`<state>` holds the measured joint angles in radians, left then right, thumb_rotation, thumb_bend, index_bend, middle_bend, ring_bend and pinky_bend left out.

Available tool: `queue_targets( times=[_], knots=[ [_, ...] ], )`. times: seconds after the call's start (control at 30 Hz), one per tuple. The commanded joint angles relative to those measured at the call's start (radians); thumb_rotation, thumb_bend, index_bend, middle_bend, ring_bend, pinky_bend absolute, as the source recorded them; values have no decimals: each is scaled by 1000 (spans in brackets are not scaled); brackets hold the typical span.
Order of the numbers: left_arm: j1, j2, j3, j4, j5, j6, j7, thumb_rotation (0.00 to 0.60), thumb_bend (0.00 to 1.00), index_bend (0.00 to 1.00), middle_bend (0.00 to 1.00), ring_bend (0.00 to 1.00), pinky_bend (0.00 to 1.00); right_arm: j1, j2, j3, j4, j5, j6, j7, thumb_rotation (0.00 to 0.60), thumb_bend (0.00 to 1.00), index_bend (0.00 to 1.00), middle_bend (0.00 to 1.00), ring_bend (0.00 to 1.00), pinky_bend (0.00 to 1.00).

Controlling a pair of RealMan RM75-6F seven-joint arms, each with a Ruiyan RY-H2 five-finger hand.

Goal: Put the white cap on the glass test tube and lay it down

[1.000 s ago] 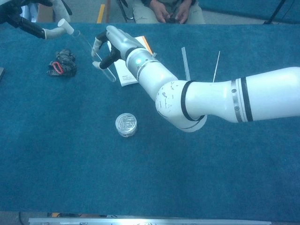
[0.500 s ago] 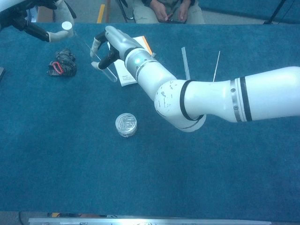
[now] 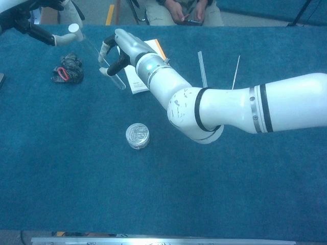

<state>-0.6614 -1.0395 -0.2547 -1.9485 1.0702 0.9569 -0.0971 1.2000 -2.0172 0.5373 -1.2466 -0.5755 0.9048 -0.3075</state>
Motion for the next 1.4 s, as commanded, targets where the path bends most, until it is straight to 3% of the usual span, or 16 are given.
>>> queue_targets(
  times=[0.03, 1.3, 1.4],
  knots=[
    [0, 1, -2, -2, -2, -3, -4, 600, 338, 505, 287, 120, 82, 0, 0, 0, 1, 0, 1, 0, 600, 341, 615, 326, 83, 295],
    [-10, -10, -9, 15, -29, -35, -45, 600, 338, 500, 286, 119, 82, 2, 6, 7, -22, -15, 7, 17, 600, 339, 615, 326, 88, 295],
    [-9, -3, -7, 16, -23, -39, -45, 600, 338, 455, 274, 101, 82, 2, 11, 3, -24, -14, 12, 6, 600, 339, 615, 326, 88, 295]
  ],
)
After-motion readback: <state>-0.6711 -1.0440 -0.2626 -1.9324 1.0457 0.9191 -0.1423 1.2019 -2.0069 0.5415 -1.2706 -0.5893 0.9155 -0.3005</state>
